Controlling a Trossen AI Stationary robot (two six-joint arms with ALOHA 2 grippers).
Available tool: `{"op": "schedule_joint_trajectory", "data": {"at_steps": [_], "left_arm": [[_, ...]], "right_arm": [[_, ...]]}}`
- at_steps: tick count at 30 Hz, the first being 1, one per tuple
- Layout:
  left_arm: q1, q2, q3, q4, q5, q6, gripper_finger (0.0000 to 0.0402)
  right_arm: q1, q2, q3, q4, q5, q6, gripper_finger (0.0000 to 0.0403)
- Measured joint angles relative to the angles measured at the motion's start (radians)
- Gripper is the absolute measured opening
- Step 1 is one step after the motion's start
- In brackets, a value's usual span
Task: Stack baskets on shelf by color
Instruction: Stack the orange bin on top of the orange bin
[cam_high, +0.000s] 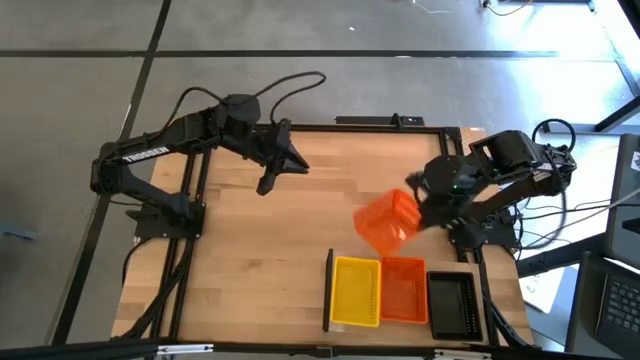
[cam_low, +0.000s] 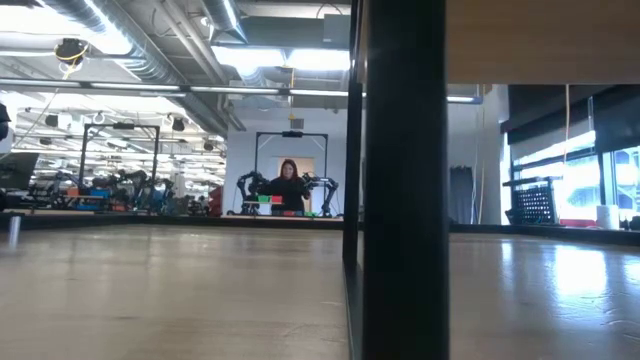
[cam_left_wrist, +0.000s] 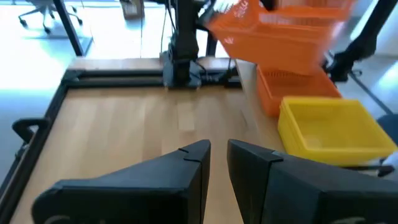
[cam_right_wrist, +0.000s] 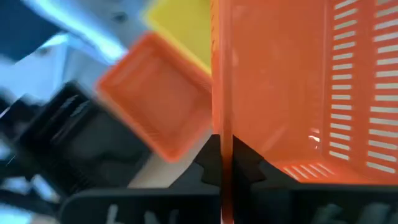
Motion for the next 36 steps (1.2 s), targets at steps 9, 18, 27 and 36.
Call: {"op": "schedule_joint_trajectory", "data": {"at_steps": [9, 18, 27, 36], "left_arm": [[0.000, 0.000, 0.000, 0.052, -0.014, -0.077, 0.0047], [0.000, 0.001, 0.000, 0.053, -0.014, -0.077, 0.0047], [0.000, 0.001, -0.001, 0.053, -0.014, -0.077, 0.0047], [-0.001, 0.001, -0.001, 0.053, -0.014, -0.077, 0.0047]], "right_arm": [[0.116, -0.001, -0.014, 0.001, -0.044, -0.280, 0.0000], [0.185, -0.001, -0.020, 0.009, -0.014, -0.508, 0.0000], [0.201, 0.060, -0.020, 0.016, -0.014, -0.508, 0.0000], [0.254, 0.111, -0.027, 0.001, -0.058, -0.505, 0.0000]]}}
